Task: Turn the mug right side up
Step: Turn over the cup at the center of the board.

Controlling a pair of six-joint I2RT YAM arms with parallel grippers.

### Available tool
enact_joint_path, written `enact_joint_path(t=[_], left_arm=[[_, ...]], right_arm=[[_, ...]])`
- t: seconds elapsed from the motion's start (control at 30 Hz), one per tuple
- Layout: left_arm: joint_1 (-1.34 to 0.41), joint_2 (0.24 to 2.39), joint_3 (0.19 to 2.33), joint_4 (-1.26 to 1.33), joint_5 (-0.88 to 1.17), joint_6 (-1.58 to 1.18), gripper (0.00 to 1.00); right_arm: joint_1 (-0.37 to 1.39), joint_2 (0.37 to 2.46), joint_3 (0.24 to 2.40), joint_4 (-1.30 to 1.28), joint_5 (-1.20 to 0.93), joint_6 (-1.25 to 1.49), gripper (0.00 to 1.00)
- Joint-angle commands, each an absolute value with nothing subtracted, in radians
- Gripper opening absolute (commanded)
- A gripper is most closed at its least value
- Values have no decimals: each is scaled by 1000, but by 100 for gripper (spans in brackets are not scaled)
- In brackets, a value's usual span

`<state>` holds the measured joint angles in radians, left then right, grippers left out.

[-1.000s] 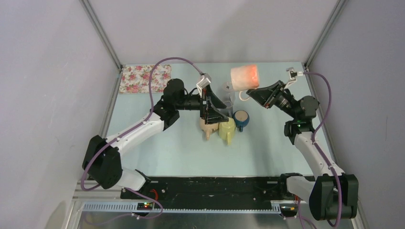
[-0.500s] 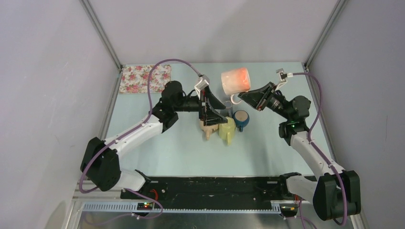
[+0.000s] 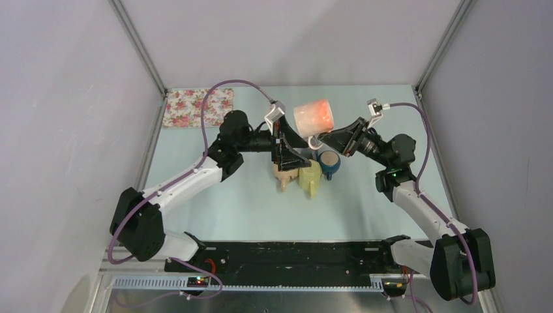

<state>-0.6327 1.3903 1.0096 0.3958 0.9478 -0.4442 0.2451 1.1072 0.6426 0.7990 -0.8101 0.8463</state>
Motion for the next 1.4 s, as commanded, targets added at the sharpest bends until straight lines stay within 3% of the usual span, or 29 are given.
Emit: enact_joint_path(t=[0.0,1.07,1.37], left_arm=[[-643,1385,998,446,952,-448,98],[-639,1393,1003,447,937,-452,98],[-624,1392,1012,447,939,-471,98]], right_arm=[[263,1098,661,958,-783,874,0],[364,1186,586,1168,-744,1054,0],[401,1218,586,1100,-757,941,0]])
